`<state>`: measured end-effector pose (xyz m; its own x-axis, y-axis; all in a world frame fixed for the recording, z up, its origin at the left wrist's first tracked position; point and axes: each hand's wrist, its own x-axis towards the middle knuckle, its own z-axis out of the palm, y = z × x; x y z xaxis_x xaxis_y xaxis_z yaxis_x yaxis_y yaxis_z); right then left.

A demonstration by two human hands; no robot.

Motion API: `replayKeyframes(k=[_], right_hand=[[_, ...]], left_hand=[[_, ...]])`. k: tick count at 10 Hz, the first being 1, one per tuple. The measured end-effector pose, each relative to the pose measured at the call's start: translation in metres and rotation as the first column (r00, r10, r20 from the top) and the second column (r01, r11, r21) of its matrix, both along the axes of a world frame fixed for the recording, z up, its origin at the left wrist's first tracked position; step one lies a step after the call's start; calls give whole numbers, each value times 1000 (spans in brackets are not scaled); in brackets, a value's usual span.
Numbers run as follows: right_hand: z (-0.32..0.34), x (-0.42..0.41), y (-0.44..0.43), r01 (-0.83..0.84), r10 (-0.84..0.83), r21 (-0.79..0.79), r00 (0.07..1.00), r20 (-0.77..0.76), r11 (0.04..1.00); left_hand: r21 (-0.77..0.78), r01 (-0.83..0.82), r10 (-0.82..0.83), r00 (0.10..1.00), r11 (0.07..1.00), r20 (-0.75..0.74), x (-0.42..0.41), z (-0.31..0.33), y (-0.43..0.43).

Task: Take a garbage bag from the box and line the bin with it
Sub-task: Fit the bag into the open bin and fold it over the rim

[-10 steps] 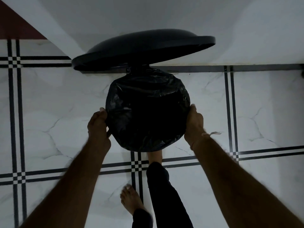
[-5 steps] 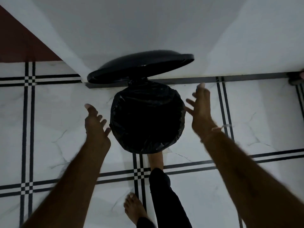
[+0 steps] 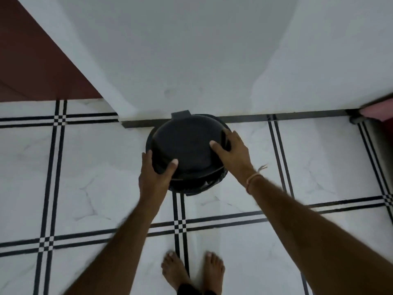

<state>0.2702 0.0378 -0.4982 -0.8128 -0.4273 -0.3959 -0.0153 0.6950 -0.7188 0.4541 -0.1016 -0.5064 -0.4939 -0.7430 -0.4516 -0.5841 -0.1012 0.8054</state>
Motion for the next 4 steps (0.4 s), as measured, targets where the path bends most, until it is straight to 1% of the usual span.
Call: replayKeyframes(k=[1, 2, 3, 4], right_hand=[[-48, 16, 18, -37, 38, 28, 997, -71, 999], [-88, 34, 32, -88, 95, 54, 985, -145, 995], [-100, 32, 32, -128, 144, 110, 977, -159, 986], [-83, 25, 35, -179, 191, 128, 977, -90, 975]], left_hand=[[-83, -16, 22, 997, 996, 78, 5, -42, 20], [-202, 1, 23, 993, 979, 117, 11, -78, 39], [-215, 37, 4, 982, 976, 189, 9, -98, 39], [-158, 106, -60, 961, 982, 272, 13, -86, 36]])
